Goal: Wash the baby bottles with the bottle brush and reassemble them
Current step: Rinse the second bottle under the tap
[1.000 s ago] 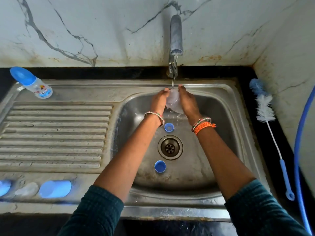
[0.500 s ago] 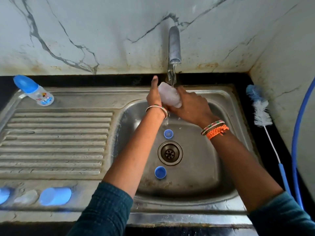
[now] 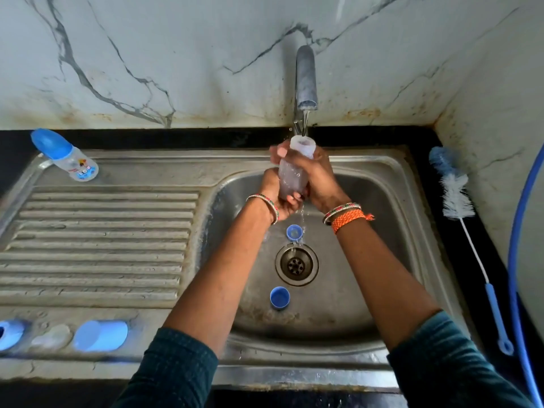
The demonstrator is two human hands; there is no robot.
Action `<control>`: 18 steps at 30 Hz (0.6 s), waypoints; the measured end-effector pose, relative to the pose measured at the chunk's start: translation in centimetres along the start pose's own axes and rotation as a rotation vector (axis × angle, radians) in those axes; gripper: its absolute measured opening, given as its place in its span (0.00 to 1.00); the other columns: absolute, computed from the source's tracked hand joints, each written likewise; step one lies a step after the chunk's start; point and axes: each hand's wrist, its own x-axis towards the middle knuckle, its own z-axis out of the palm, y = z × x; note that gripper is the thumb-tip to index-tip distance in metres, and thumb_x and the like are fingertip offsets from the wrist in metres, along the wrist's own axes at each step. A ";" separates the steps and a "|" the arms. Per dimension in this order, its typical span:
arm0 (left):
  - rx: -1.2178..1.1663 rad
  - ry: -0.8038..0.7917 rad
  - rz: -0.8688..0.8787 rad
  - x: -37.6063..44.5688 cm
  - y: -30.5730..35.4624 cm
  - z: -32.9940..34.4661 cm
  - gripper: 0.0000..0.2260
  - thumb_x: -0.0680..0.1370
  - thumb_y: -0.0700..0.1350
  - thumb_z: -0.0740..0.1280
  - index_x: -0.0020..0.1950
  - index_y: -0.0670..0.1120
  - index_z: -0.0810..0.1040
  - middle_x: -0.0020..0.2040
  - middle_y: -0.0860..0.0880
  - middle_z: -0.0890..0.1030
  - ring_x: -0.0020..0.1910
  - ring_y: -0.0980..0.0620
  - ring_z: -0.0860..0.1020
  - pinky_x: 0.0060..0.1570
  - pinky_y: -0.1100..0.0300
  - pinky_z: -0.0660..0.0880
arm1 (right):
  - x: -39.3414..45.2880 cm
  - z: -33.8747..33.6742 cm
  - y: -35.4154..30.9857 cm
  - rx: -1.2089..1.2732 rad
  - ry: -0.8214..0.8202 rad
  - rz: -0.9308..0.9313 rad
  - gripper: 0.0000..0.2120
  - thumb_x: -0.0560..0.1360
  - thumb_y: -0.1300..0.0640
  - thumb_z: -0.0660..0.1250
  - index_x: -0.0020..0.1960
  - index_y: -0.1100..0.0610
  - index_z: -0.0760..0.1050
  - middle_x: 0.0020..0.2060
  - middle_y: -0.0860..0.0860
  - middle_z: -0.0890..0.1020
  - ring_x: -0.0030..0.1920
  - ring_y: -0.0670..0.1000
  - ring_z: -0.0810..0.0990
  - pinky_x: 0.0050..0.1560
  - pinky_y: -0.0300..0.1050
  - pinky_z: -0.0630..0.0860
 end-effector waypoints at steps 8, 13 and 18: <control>0.334 0.550 1.183 2.6 -3.5 -1.0 0.13 0.80 0.42 0.53 0.41 0.37 0.70 0.30 0.52 0.70 0.27 0.62 0.69 0.27 0.72 0.63 | 1.7 2.9 0.6 0.412 0.596 0.238 0.12 0.67 0.61 0.74 0.48 0.61 0.78 0.40 0.58 0.81 0.38 0.55 0.78 0.48 0.53 0.79; 0.072 0.114 0.117 1.9 0.1 -0.9 0.19 0.79 0.52 0.49 0.33 0.45 0.69 0.28 0.48 0.71 0.20 0.56 0.67 0.21 0.67 0.61 | 0.9 1.8 0.2 0.197 0.328 0.103 0.05 0.68 0.65 0.74 0.41 0.59 0.79 0.34 0.51 0.81 0.36 0.48 0.78 0.41 0.42 0.76; 0.220 0.148 0.092 1.3 0.6 -0.9 0.21 0.79 0.51 0.47 0.36 0.40 0.70 0.26 0.44 0.72 0.17 0.53 0.65 0.15 0.68 0.54 | 1.6 0.3 0.4 0.121 0.194 0.029 0.03 0.70 0.65 0.71 0.40 0.59 0.77 0.35 0.53 0.80 0.39 0.51 0.77 0.44 0.44 0.74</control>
